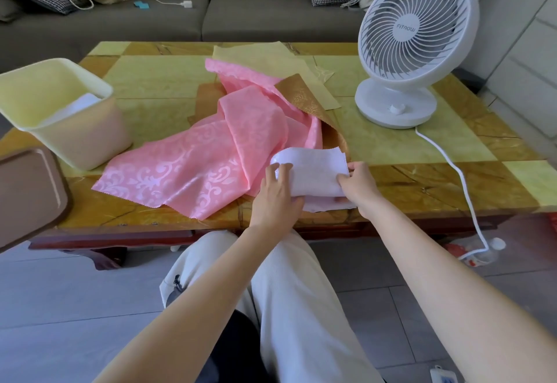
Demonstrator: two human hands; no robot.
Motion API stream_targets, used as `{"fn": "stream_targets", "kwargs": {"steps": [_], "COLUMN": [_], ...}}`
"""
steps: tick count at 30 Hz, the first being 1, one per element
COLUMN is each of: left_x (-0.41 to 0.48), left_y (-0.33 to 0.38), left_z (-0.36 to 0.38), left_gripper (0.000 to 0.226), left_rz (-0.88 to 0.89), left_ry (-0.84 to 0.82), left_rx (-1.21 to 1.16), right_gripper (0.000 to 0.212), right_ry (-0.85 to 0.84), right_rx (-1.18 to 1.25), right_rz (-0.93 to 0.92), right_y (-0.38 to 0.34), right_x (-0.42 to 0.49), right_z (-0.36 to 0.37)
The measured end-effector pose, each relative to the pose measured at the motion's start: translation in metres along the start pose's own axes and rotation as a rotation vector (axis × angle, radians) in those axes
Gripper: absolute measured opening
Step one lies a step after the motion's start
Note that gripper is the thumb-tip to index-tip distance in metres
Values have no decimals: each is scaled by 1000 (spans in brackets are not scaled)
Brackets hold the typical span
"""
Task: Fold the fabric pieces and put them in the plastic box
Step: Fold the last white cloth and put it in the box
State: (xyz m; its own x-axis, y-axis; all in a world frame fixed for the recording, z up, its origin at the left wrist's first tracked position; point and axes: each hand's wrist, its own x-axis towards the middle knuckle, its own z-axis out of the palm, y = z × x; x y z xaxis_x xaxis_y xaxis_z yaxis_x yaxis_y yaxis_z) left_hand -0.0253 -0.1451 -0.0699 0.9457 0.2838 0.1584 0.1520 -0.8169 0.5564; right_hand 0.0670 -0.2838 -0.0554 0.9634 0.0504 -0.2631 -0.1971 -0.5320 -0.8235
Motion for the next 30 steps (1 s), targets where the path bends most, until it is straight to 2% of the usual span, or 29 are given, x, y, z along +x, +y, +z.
{"fn": "stream_targets", "kwargs": {"steps": [4, 7, 15, 19, 22, 25, 28, 30], "left_x": [4, 2, 2, -1, 1, 4, 7, 7], "left_y": [-5, -11, -19, -15, -8, -1, 0, 0], "left_z": [-3, -1, -9, -6, -4, -8, -11, -11], "left_gripper": [55, 54, 46, 43, 28, 13, 19, 21], "left_rz": [93, 209, 292, 271, 247, 232, 234, 258], "left_ry": [-61, -184, -326, -267, -239, -204, -138, -144], "left_rx": [330, 453, 361, 334, 234, 159, 194, 307], "right_gripper": [28, 15, 21, 23, 24, 14, 8, 11], "right_ry": [14, -9, 14, 36, 51, 53, 57, 54], "right_rx": [-115, -214, -246, -225, -167, -143, -140, -157], "right_rz": [-7, -14, -24, -42, -80, -139, -184, -179], "right_y": [8, 18, 20, 20, 19, 18, 17, 18], "right_x": [0, -1, 2, 0, 1, 4, 5, 4], "right_z": [-6, -6, -3, -3, -8, -11, -8, -4]}}
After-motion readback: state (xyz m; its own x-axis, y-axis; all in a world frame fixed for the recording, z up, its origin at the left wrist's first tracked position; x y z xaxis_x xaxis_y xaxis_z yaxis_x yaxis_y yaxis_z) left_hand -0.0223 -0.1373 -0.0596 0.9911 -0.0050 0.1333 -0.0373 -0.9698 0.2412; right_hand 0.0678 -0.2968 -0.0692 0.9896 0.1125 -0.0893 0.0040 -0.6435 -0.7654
